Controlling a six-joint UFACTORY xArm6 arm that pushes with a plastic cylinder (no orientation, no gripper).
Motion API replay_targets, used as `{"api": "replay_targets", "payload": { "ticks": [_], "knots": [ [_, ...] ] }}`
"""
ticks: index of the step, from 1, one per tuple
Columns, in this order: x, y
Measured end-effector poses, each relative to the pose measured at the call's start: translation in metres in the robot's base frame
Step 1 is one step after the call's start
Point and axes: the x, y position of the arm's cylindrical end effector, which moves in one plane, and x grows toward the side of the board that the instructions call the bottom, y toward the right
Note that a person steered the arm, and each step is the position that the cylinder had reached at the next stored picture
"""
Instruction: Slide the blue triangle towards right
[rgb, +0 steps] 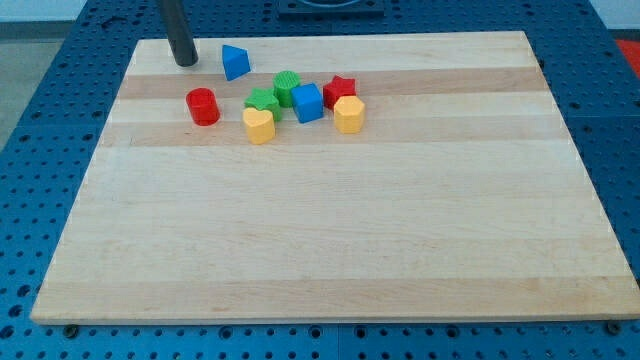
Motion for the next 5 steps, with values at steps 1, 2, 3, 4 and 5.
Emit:
{"api": "replay_targets", "payload": {
  "ticks": [1,2,3,4,5],
  "knots": [
    [0.014,0.000],
    [0.019,0.007],
    [0.010,0.038],
    [-0.005,0.069],
    [-0.023,0.096]
  ]
}}
